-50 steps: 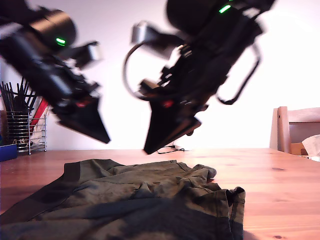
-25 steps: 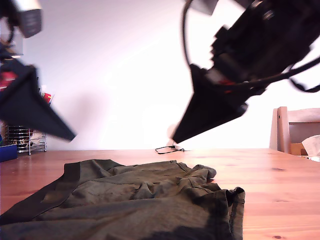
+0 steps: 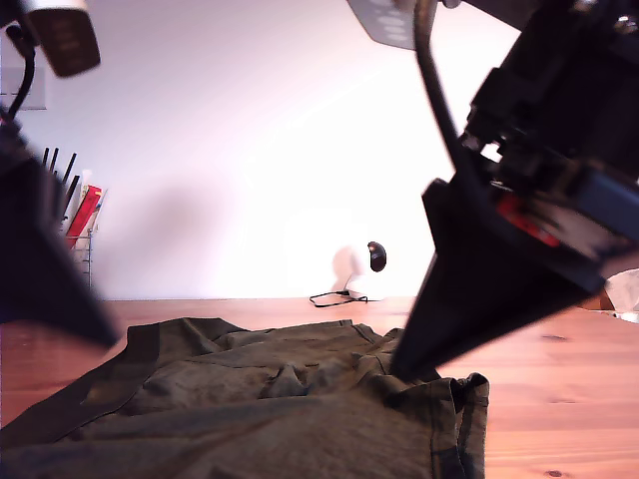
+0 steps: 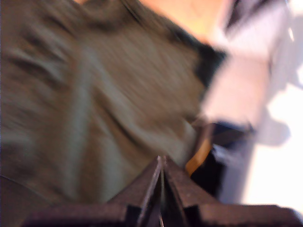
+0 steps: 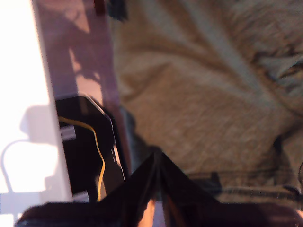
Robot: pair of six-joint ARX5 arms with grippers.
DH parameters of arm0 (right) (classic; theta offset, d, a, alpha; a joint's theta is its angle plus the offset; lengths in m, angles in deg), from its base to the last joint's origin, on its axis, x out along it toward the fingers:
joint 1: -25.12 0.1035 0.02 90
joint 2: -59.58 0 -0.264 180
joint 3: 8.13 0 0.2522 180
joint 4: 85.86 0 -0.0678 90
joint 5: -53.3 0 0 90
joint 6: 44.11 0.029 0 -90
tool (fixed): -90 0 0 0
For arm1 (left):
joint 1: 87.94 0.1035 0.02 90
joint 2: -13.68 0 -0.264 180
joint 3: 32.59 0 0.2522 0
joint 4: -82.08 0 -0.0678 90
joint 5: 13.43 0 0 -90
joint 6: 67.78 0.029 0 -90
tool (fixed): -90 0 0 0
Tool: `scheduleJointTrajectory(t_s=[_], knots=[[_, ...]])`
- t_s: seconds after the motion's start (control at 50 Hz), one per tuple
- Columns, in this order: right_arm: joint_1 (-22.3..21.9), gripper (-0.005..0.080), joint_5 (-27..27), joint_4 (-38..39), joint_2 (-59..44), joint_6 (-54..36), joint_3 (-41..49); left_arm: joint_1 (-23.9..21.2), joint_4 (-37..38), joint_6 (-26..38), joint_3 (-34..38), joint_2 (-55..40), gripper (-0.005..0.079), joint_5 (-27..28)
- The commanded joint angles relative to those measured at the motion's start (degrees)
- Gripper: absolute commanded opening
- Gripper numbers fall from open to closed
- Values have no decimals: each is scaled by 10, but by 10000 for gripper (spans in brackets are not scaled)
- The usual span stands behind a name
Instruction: Fold the underwear in front of you. After folding it, place it to the left side.
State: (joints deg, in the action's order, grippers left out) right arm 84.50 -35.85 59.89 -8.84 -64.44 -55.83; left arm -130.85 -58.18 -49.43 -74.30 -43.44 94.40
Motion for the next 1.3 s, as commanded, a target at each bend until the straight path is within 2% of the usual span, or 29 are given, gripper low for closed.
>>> scheduleJointTrajectory(t_s=[0.0, 0.1, 0.16, 0.24, 0.36, 0.46, 0.68, 0.9, 1.28], knots=[[2, 112, -3, 0, 1, -16, 9, -5, 10, -1, 6, -3, 30, -3], [2, 250, 0, -3, 1, -30, 9, -12, 23, 0, 6, -3, 187, -3], [2, 269, 3, -6, 1, -50, 9, -13, 25, 17, 6, -3, 269, -5], [1, 272, 11, -3, 1, -56, 9, -12, 24, 44, 6, -3, 306, -13], [0, 324, 39, -4, -1, -56, 9, -12, 23, 81, 6, -7, 310, -14], [-2, 326, 46, 1, -9, -50, 9, -12, 10, 102, 6, -20, 309, -14], [-16, 326, 76, 0, -27, -4, 9, -12, -3, 85, 6, -82, 309, -9], [-30, 326, 89, -15, -38, -4, 9, -8, -26, 87, 6, -141, 309, -15], [-52, 335, 106, 3, -52, 5, 9, -8, -52, 102, 6, -211, 305, -42]])
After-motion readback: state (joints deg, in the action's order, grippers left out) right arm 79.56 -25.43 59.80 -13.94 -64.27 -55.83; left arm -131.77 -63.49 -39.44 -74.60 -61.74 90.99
